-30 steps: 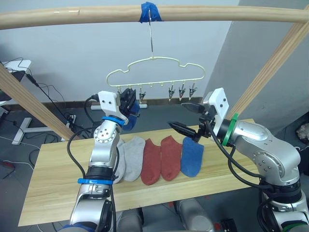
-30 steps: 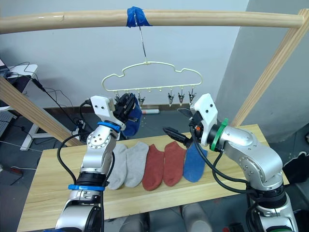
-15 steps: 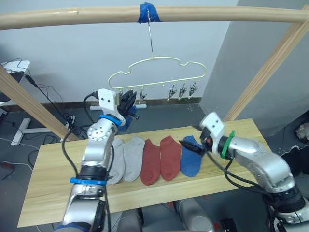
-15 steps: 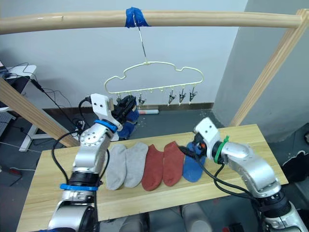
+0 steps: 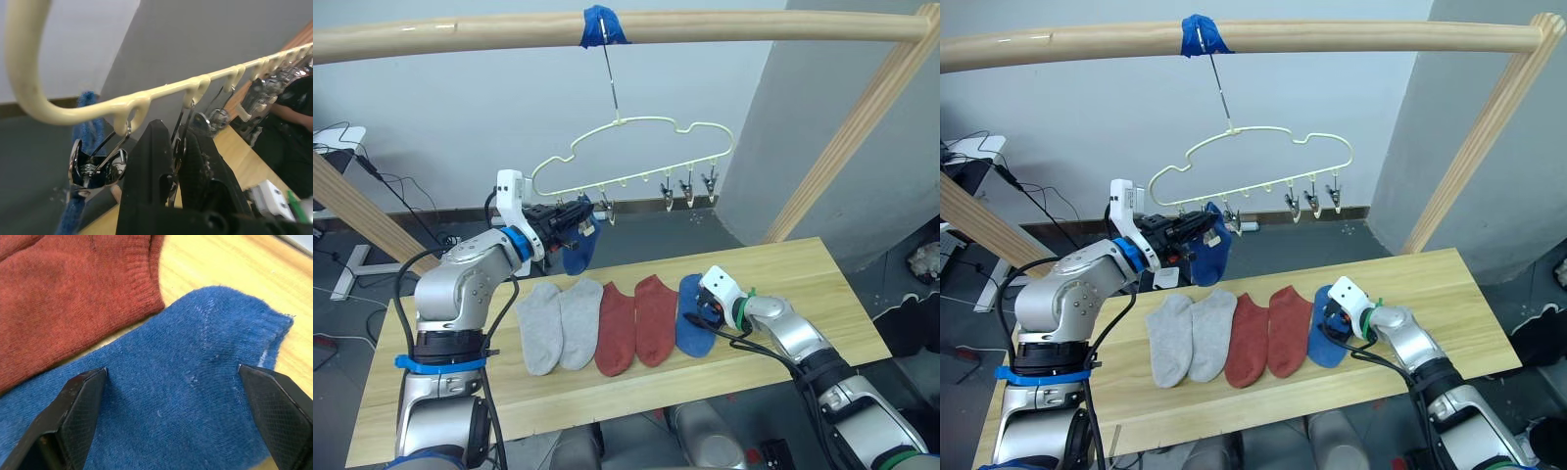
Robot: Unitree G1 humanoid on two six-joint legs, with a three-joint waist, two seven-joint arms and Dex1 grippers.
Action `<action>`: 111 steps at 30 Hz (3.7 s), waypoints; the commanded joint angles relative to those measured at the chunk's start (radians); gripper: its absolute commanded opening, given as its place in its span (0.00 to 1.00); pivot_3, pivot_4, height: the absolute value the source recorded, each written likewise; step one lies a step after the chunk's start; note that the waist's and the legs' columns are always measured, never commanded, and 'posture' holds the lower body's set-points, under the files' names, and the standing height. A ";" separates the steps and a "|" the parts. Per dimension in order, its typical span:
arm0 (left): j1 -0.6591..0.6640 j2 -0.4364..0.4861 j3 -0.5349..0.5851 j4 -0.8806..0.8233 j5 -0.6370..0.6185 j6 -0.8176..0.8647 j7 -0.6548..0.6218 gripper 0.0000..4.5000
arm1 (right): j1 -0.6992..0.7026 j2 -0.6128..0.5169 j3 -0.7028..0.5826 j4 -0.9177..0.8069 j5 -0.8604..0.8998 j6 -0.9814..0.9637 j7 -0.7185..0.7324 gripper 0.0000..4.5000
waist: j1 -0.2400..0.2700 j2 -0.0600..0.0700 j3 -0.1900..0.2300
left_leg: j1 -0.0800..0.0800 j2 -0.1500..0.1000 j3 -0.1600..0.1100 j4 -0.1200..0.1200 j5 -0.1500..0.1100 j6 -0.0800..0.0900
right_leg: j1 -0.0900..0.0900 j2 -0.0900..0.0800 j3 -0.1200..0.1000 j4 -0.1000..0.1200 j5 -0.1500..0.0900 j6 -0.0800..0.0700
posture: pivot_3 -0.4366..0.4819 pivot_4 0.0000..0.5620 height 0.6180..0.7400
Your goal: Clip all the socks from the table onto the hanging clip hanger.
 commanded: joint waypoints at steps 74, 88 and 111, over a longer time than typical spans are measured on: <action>-0.061 -0.049 0.273 -0.024 -0.566 0.554 0.303 0.47 | -0.117 0.168 0.053 -0.694 -0.102 0.199 0.050 0.00 | 0.032 0.003 0.013 | -0.003 0.000 -0.003 -0.002 -0.001 -0.002 | -0.002 0.000 -0.002 -0.005 -0.001 0.000 | 0.33 0.43 1.00; 0.164 0.107 0.090 -0.324 -0.353 0.299 0.155 1.00 | -0.013 0.190 -0.046 -0.690 0.025 0.293 0.057 0.65 | 0.057 0.001 0.024 | -0.003 0.000 -0.003 -0.005 -0.002 -0.003 | -0.004 -0.001 -0.003 -0.005 -0.002 -0.002 | 0.35 0.42 1.00; 0.279 -0.176 -0.297 -0.287 0.287 -0.497 0.157 0.59 | 0.297 -0.015 -0.497 -1.210 0.490 0.556 -0.005 1.00 | 0.103 0.002 0.027 | -0.007 -0.001 0.000 0.000 -0.004 -0.003 | -0.005 -0.002 -0.001 -0.005 -0.004 -0.001 | 0.29 0.41 1.00</action>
